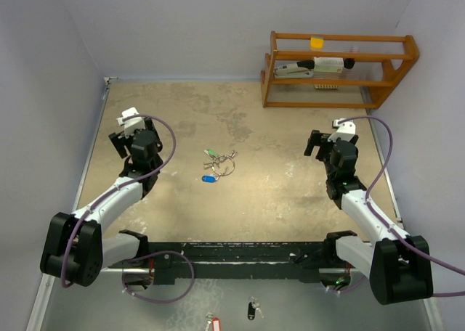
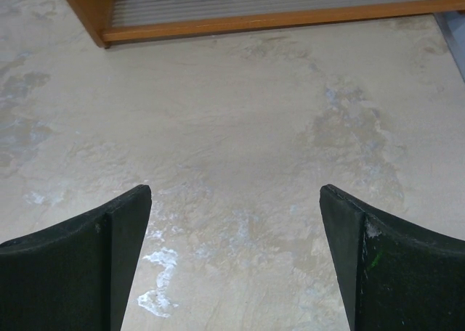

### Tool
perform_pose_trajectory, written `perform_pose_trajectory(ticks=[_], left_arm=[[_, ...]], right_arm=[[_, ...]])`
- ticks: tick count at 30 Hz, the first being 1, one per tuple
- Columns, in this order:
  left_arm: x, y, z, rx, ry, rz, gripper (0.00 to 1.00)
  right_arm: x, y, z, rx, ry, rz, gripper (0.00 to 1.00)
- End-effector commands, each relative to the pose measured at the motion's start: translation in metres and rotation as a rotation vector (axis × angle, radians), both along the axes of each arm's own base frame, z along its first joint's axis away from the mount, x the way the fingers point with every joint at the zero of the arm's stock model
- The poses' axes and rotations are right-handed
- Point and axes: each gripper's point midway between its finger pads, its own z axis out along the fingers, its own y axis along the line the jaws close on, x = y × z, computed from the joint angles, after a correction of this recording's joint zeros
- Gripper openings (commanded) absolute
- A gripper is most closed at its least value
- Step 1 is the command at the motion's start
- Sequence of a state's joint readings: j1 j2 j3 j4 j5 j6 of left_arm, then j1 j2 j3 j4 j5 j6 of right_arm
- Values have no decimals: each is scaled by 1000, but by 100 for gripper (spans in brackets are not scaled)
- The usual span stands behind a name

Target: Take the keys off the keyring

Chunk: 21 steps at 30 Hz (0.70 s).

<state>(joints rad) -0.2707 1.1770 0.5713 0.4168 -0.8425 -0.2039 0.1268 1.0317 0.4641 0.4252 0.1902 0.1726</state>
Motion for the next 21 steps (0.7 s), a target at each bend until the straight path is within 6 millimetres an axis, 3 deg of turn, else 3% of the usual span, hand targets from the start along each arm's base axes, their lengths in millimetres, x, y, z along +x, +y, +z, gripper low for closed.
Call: perform_pose_trajectory(ticks=[1,6,11,17,21], left_arm=[[23,-30,32,-95,-81,-145,99],[28,-41,48,-160,-122,-184,99],[28,-47,57,-205,-159,-210,99],[27,-52,48,-267,-161,-222,99],[28,-60,41,-304,-159,-253,94]], right_arm=[[10,27,33,32,-55,103,100],[10,67,35,-18,-20,217,100],[10,122,33,-5,13,358,96],[9,184,34,64,40,549,79],[5,220,20,8,91,635,77]])
